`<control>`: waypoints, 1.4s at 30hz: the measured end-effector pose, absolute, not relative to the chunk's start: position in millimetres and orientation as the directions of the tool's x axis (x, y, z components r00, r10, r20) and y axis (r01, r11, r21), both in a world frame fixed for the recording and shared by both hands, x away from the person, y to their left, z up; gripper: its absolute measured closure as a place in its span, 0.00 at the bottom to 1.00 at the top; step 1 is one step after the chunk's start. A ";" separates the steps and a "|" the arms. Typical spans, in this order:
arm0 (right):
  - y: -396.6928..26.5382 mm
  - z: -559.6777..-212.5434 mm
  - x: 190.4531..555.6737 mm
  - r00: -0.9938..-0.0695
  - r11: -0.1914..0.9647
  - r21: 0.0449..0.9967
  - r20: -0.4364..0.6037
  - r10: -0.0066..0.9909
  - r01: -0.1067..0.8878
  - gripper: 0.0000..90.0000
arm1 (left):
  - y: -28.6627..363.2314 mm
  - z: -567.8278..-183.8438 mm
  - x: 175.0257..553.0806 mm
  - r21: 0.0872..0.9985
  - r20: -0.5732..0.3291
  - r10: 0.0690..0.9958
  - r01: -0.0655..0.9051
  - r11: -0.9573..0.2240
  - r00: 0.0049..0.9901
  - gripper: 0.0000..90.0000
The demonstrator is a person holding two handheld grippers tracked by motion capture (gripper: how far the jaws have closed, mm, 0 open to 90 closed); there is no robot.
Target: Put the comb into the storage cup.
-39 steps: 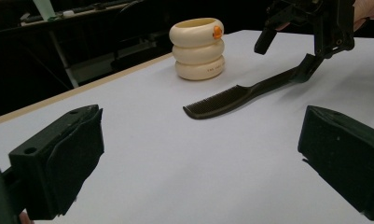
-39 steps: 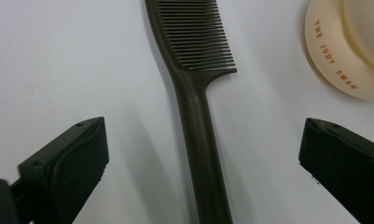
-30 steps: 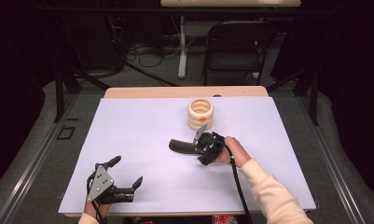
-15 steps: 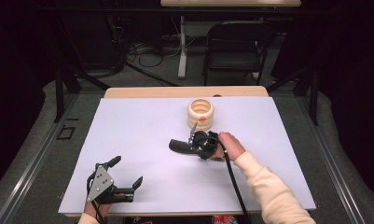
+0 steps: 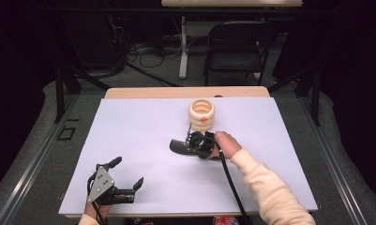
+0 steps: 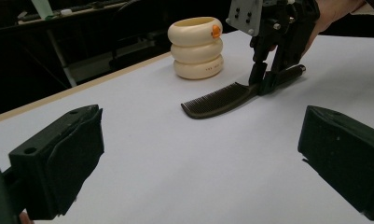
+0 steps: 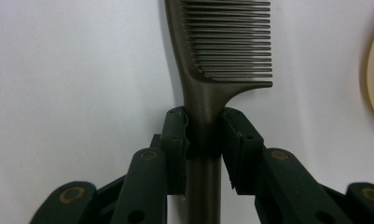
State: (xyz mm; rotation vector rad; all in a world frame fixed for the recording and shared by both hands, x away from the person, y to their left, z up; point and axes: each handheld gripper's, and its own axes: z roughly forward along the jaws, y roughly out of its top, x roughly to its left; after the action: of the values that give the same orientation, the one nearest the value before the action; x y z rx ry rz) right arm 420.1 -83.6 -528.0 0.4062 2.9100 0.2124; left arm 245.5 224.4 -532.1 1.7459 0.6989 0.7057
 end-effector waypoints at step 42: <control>-122.9 -497.5 397.0 -0.911 0.857 0.411 -0.128 0.392 0.311 0.80 | 224.7 -532.2 245.6 0.960 0.121 0.752 0.115 -0.254 0.648 0.00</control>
State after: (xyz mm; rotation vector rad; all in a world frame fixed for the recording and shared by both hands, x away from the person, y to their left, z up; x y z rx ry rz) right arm 397.0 -122.9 -497.5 0.5406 2.8250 0.5746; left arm 245.6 224.7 -532.2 1.7480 0.7038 0.7099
